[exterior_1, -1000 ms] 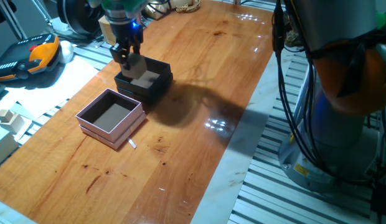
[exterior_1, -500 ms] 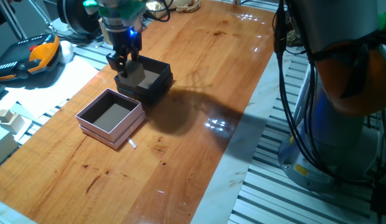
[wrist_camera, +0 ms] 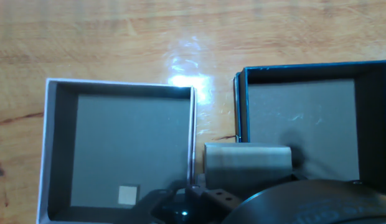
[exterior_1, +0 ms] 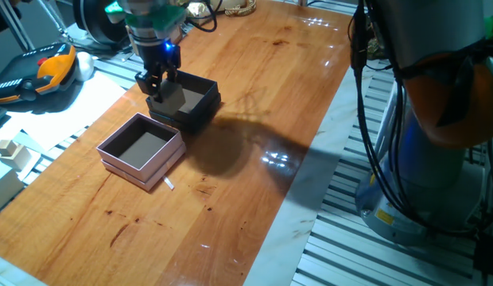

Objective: Move an object from one box to another

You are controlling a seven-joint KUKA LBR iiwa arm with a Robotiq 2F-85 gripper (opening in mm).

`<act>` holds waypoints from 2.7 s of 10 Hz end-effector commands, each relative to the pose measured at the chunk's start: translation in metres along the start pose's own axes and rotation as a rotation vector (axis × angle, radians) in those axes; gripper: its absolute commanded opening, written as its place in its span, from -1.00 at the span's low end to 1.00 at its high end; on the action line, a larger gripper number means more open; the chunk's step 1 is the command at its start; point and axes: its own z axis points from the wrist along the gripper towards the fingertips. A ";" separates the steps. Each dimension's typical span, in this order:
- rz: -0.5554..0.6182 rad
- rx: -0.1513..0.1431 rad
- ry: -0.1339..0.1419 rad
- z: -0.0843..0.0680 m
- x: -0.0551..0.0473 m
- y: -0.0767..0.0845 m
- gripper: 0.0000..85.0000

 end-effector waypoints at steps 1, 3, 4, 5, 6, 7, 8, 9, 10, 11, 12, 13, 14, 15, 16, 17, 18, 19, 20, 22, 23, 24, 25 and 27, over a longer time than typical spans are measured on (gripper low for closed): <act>-0.032 0.010 0.009 0.000 0.000 0.000 -1.00; -0.060 -0.002 0.036 0.000 0.000 0.000 -1.00; -0.071 0.001 0.038 0.000 0.000 0.000 -1.00; -0.075 -0.016 0.040 0.000 0.000 0.000 -1.00; -0.059 -0.044 0.047 0.000 0.000 0.000 -1.00; -0.035 -0.056 0.058 0.000 0.000 0.000 -1.00; -0.015 -0.052 0.063 0.000 -0.001 0.001 -1.00; 0.012 -0.054 0.070 -0.003 -0.008 0.011 -1.00; 0.050 -0.021 0.058 -0.006 -0.016 0.031 -1.00; 0.070 -0.004 0.052 -0.011 -0.023 0.045 -1.00; 0.070 -0.007 0.052 -0.016 -0.030 0.056 -1.00; 0.072 -0.002 0.050 -0.020 -0.034 0.067 -1.00; 0.073 0.021 0.046 -0.020 -0.036 0.079 -1.00; 0.074 0.028 0.041 -0.016 -0.034 0.088 -1.00; 0.077 0.030 0.032 -0.008 -0.032 0.095 -1.00; 0.078 0.029 0.026 0.000 -0.032 0.101 -1.00; 0.086 0.023 0.023 0.008 -0.034 0.108 -1.00; 0.081 0.023 0.022 0.012 -0.037 0.109 -1.00; 0.071 0.022 0.020 0.016 -0.040 0.107 -1.00; 0.059 0.001 0.016 0.028 -0.043 0.102 -1.00; 0.059 0.001 0.010 0.032 -0.043 0.103 -1.00; 0.068 0.007 0.004 0.036 -0.041 0.107 -1.00; 0.073 0.010 -0.003 0.040 -0.039 0.111 -1.00; 0.070 0.006 -0.005 0.050 -0.036 0.113 -1.00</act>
